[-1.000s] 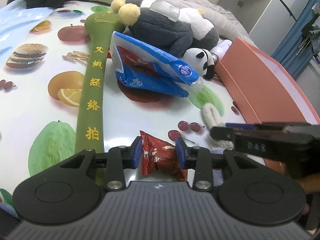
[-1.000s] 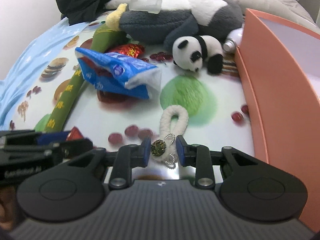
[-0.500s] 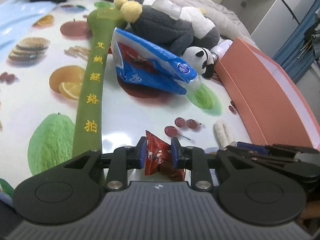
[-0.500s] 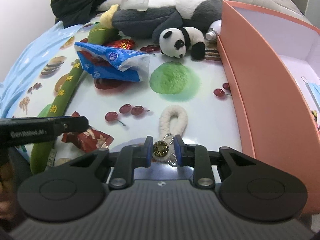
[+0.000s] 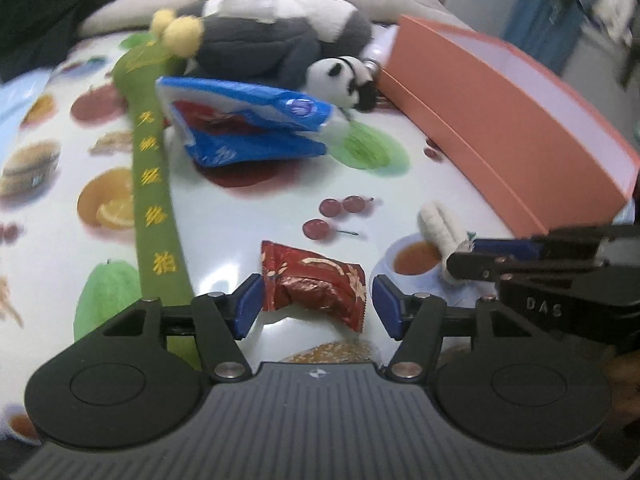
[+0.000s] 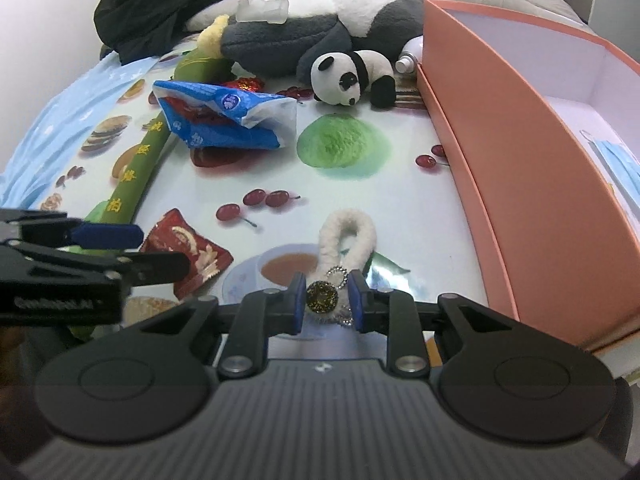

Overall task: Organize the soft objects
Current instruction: 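Grasp the red snack packet with the left tool while the right grasps the keychain, then carry the red packet and keychain over the pink box with both tools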

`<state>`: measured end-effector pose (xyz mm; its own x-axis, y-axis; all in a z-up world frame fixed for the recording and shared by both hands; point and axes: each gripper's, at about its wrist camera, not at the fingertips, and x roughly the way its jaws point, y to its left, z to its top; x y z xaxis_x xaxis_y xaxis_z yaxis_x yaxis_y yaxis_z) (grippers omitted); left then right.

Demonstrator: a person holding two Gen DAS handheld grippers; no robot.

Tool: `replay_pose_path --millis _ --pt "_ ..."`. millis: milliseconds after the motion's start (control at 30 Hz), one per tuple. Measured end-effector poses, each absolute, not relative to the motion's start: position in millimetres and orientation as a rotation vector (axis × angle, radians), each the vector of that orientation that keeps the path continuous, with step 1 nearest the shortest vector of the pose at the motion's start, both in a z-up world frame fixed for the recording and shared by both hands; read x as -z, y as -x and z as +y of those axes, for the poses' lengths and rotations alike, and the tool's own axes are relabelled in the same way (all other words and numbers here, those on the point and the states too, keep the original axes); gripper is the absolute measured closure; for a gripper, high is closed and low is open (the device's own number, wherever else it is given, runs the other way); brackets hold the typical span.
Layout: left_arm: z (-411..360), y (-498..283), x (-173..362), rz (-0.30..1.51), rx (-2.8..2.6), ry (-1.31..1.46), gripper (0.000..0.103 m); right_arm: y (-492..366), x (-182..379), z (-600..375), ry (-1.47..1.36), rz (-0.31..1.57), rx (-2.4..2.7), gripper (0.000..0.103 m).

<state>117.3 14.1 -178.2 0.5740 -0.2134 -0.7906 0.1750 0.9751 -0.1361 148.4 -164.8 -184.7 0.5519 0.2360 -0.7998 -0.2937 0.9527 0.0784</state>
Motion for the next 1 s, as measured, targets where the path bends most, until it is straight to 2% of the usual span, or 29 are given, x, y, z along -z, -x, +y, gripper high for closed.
replay_pose_path --millis 133,367,567,600,633,1000 --pt "-0.7 -121.6 180.4 0.911 0.243 -0.072 0.033 -146.5 184.0 -170.1 0.063 0.931 -0.303 0.077" --pt "-19.4 -128.7 192.9 0.928 0.254 -0.2 0.033 -147.5 187.1 -175.6 0.048 0.932 -0.306 0.077" --pt "-17.1 -126.0 198.4 0.951 0.247 -0.175 0.042 -148.7 189.5 -175.8 0.04 0.929 -0.315 0.077" --pt "-15.9 -125.7 197.8 0.951 0.243 -0.166 0.045 -148.6 189.7 -175.9 0.037 0.927 -0.315 0.077" --pt "-14.4 -126.0 197.3 0.951 0.23 -0.158 0.055 -148.6 189.5 -176.4 0.034 0.926 -0.314 0.078" --pt "-3.0 -132.5 169.4 0.928 0.202 0.016 0.059 -147.6 168.5 -176.4 0.024 0.895 -0.325 0.08"
